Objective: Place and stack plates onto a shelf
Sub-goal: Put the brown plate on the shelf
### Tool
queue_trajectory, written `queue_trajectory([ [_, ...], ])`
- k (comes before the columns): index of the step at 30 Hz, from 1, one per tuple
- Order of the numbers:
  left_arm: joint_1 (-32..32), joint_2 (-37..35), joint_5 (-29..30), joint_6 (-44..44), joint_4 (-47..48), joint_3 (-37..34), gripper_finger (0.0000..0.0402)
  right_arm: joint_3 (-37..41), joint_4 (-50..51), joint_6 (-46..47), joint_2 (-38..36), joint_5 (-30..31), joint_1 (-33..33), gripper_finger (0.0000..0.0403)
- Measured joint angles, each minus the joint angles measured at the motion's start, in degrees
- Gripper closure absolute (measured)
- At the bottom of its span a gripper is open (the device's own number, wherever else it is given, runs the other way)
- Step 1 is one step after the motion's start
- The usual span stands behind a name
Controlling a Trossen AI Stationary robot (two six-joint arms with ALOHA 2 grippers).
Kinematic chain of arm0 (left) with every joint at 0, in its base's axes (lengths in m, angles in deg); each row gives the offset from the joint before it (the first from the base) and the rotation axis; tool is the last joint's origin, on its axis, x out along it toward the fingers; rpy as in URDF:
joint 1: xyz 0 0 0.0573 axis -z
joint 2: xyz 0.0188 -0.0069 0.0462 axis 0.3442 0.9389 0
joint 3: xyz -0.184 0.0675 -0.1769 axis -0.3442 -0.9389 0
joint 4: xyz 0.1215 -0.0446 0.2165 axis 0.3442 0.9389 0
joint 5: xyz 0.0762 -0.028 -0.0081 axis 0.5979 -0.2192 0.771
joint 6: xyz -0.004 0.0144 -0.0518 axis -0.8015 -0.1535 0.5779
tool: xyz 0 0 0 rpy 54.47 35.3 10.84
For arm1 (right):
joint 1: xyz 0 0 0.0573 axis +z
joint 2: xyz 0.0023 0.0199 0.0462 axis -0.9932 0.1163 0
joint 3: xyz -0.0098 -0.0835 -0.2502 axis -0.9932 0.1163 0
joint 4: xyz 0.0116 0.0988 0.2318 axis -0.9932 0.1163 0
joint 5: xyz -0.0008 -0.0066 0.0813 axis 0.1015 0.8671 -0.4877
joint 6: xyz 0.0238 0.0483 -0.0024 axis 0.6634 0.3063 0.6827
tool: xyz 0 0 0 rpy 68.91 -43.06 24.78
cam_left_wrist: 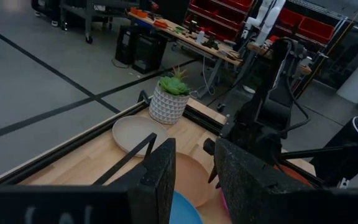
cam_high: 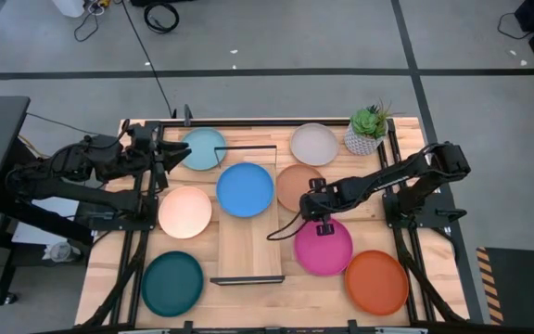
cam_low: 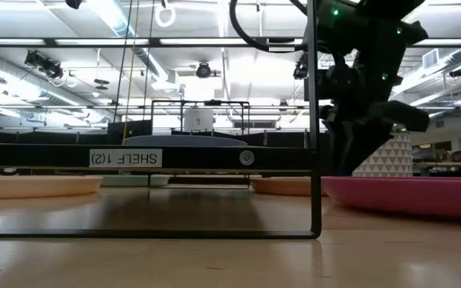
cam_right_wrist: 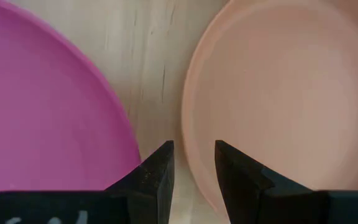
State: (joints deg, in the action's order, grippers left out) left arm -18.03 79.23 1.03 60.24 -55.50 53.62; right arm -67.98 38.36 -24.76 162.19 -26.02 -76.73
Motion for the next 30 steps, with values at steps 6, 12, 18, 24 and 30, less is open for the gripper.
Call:
queue_trajectory([
  [6,0.01,0.02,0.0,0.32,0.01,0.0,0.0281,3.11,-3.73,-4.12,-0.01,-4.18,-1.8,0.0293],
  [12,0.0,0.02,2.0,0.38,0.01,0.0,0.0281,5.33,-4.28,-4.8,0.0,-3.48,-2.52,0.0313],
  [18,-0.01,0.02,2.02,0.39,0.01,0.0,0.0281,5.95,-4.97,-4.85,-0.02,-3.55,-2.64,0.0375],
  [24,0.0,0.02,2.58,0.42,0.01,0.0,0.0281,3.86,-0.27,0.92,-0.01,-4.11,-2.58,0.0381],
  [30,-0.02,0.02,3.67,0.42,0.01,0.0,0.0281,-3.25,7.8,2.18,-1.02,-4.84,-1.44,0.0388],
])
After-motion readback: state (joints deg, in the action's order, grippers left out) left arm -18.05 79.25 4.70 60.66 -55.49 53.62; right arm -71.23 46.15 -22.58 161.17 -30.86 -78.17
